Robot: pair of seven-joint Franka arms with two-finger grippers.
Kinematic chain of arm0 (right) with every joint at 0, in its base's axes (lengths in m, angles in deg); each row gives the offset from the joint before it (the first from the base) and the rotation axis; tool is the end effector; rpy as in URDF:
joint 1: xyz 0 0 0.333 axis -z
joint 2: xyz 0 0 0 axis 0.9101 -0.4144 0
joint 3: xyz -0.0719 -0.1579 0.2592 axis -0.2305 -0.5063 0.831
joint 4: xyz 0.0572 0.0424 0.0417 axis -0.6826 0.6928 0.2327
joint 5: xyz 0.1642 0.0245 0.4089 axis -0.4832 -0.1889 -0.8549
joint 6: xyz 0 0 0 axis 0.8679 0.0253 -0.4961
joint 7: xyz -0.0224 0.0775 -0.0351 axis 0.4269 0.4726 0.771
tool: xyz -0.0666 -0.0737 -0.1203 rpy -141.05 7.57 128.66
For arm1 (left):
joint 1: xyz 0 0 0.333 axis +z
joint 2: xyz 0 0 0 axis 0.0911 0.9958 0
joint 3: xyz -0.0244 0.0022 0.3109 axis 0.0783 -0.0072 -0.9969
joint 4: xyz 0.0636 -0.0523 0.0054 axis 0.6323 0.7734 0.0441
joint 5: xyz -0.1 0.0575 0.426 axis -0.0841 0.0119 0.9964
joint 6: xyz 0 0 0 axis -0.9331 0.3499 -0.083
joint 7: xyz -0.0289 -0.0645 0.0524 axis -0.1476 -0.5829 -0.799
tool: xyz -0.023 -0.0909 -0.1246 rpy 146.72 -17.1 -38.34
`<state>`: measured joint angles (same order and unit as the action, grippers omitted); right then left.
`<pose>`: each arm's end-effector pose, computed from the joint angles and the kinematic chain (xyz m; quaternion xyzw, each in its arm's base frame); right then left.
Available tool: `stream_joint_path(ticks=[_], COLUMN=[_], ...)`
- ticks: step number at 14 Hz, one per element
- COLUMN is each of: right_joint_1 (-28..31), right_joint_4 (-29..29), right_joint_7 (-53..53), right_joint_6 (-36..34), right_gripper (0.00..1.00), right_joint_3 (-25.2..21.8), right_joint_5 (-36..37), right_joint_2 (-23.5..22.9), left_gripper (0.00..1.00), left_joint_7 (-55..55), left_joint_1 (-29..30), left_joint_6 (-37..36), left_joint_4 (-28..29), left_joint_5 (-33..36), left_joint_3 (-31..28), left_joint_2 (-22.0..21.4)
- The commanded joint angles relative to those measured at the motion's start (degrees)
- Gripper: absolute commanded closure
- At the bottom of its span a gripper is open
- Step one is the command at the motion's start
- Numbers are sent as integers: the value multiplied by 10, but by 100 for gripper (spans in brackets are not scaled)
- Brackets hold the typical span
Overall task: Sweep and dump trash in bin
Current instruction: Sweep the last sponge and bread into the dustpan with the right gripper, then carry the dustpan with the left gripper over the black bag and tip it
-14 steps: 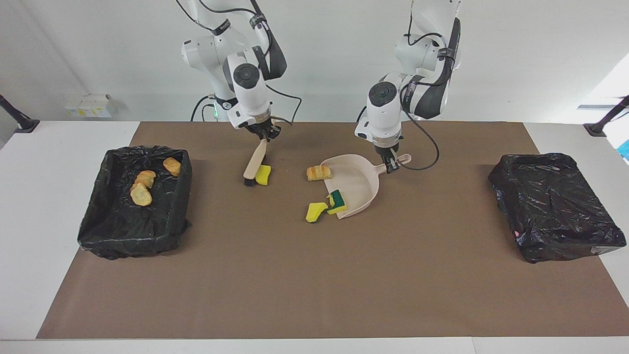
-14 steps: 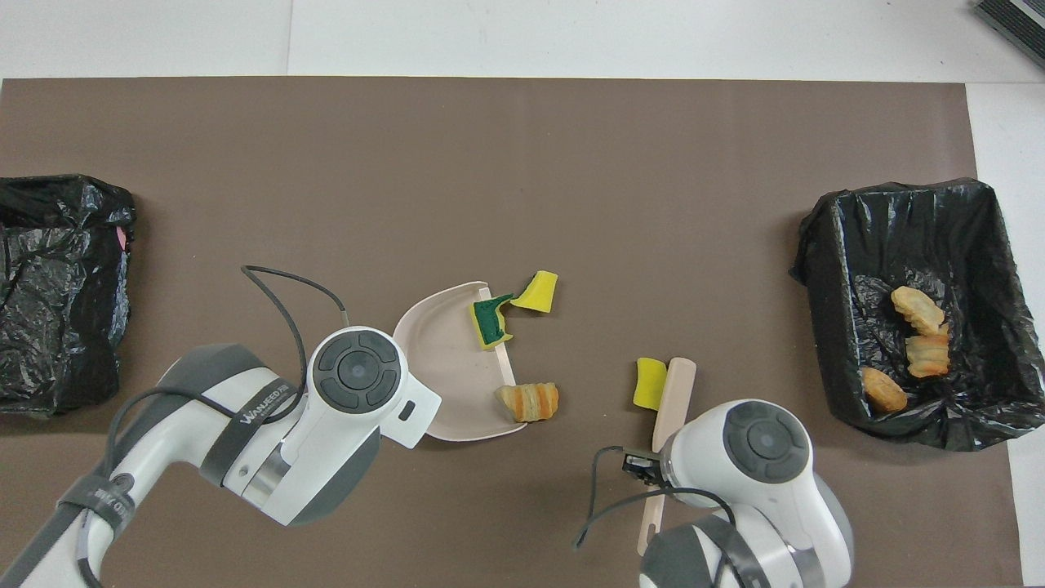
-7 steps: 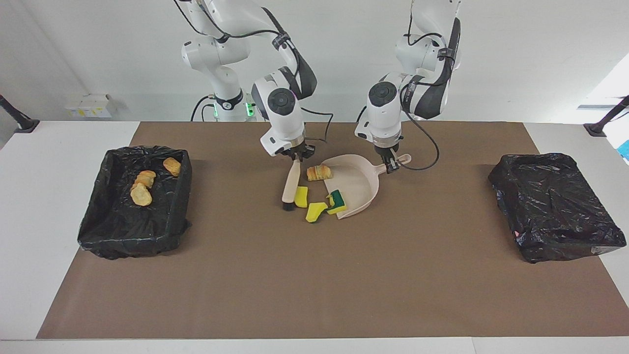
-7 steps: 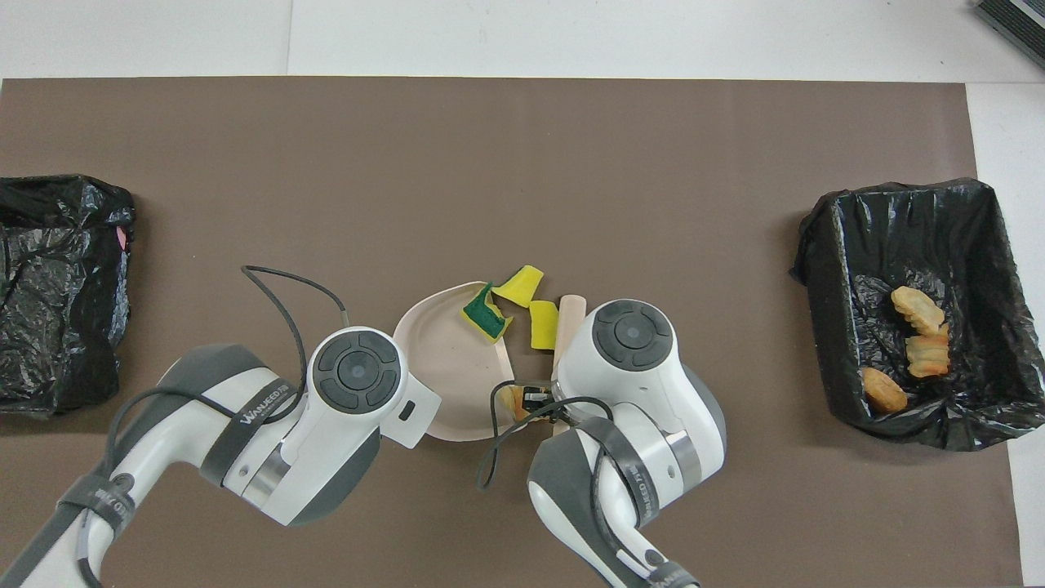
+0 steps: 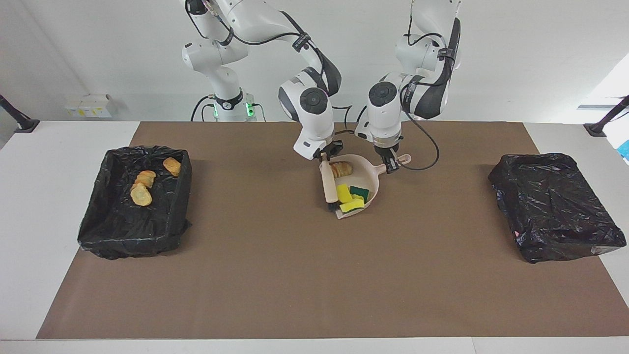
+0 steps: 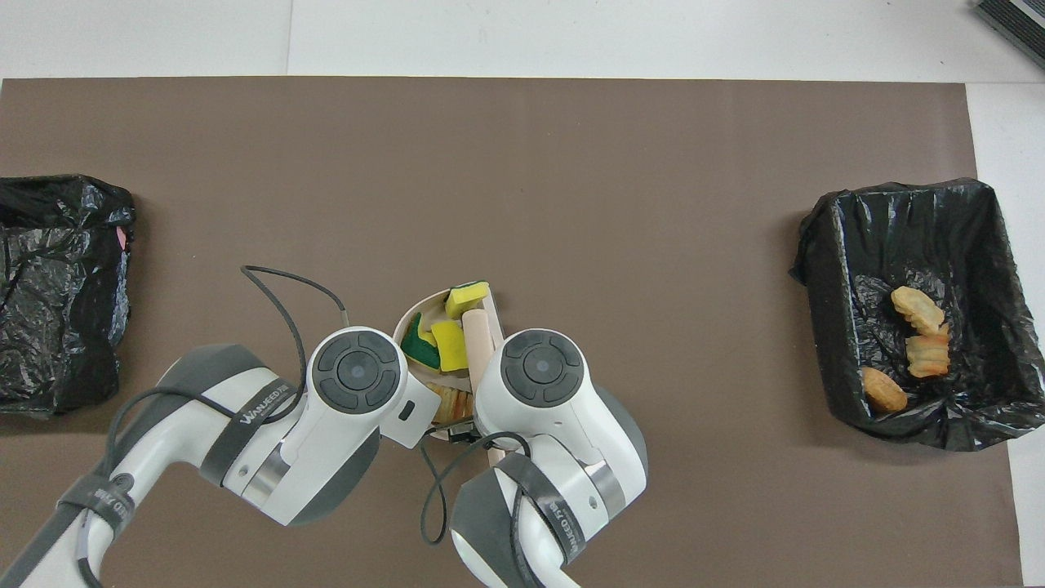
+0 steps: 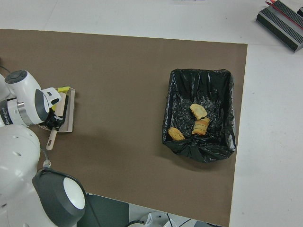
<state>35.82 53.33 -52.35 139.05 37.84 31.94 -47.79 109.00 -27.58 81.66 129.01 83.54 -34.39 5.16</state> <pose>0.4450 0.4413 0.2638 -0.9873 -0.0774 0.1107 0.0832 0.4622 -0.2714 0.2667 -0.7606 0.6374 0.0909 0.0831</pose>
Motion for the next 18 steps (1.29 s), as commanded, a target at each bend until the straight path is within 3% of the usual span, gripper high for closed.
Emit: stream_joint_path(ticks=[1, 6, 12, 16, 18], right_joint_1=[14, 58, 75, 75, 99], right_joint_4=[-11, -9, -7, 59, 67], right_joint_7=[32, 36, 57, 94, 127], right_joint_6=[-35, -127, -184, -136, -127], right_gripper=[100, 100, 100, 100, 100], right_joint_3=[2, -3, -3, -4, -3], right_joint_5=[-9, 6, 47, 47, 70], right_joint_2=[7, 73, 110, 141, 130], left_gripper=[100, 100, 100, 100, 100], left_joint_7=[-7, 2, 4, 33, 50], left_joint_1=[-11, -2, -2, 19, 27], left_joint_6=[16, 19, 10, 10, 6], left_joint_4=[14, 9, 3, 2, -10], left_joint_5=[7, 7, 7, 7, 5], left_joint_3=[-5, -5, -5, -7, -8], left_joint_2=[-6, 0, 0, -11, -22])
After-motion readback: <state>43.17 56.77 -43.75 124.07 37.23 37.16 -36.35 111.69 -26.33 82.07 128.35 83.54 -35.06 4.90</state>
